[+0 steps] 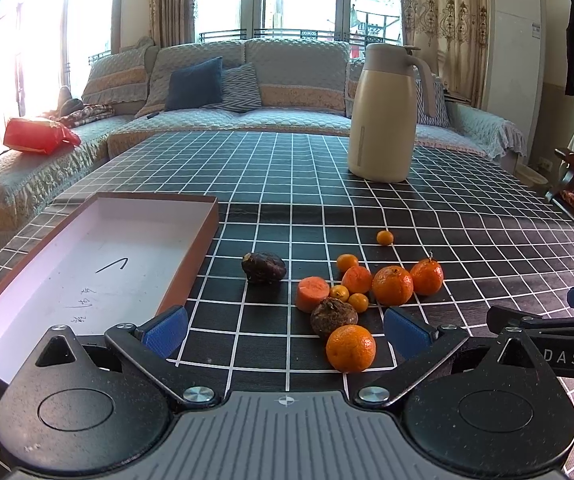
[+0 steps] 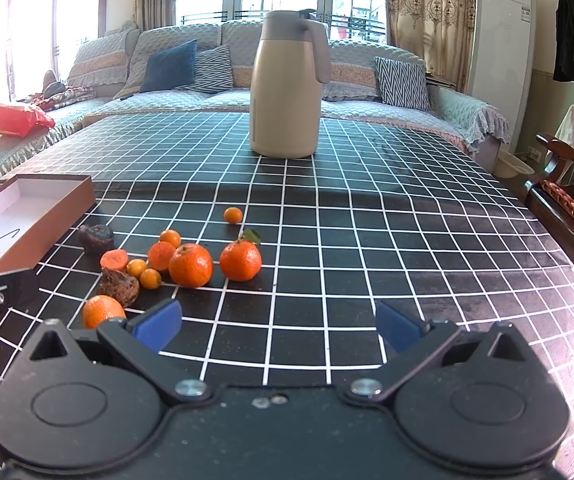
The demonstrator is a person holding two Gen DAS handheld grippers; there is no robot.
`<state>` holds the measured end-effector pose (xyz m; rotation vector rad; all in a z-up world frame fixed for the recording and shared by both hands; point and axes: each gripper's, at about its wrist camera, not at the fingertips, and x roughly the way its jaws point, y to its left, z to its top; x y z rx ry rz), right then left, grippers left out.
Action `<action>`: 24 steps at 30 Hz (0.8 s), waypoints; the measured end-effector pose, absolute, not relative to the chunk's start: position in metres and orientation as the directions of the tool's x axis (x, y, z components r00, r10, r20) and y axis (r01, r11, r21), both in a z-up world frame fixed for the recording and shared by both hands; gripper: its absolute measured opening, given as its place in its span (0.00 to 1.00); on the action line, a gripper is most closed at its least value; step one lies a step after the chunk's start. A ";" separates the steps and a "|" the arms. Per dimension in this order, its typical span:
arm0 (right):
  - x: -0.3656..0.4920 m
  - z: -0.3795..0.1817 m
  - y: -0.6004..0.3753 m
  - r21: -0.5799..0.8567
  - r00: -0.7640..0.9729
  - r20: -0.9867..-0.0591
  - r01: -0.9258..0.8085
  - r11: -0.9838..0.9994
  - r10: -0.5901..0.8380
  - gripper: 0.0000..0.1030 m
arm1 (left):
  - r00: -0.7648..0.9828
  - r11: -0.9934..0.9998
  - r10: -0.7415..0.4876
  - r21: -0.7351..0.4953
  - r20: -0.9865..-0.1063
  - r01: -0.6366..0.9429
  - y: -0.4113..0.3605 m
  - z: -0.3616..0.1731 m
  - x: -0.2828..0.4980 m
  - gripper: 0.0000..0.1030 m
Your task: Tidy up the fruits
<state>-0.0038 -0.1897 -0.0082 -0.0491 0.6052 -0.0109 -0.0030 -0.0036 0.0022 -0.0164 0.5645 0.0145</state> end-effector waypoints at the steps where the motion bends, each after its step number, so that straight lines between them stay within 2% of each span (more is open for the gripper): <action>1: -0.004 -0.008 -0.190 -0.049 0.823 -0.568 -0.004 0.999 -0.025 1.00 | 0.845 1.000 0.009 -0.011 -0.535 -0.018 -0.004 0.002 -0.003 1.00; 24: -0.004 -0.008 -0.190 -0.047 0.823 -0.568 -0.003 0.999 -0.024 1.00 | 0.847 1.000 0.011 -0.006 -0.531 -0.017 -0.004 0.001 -0.003 1.00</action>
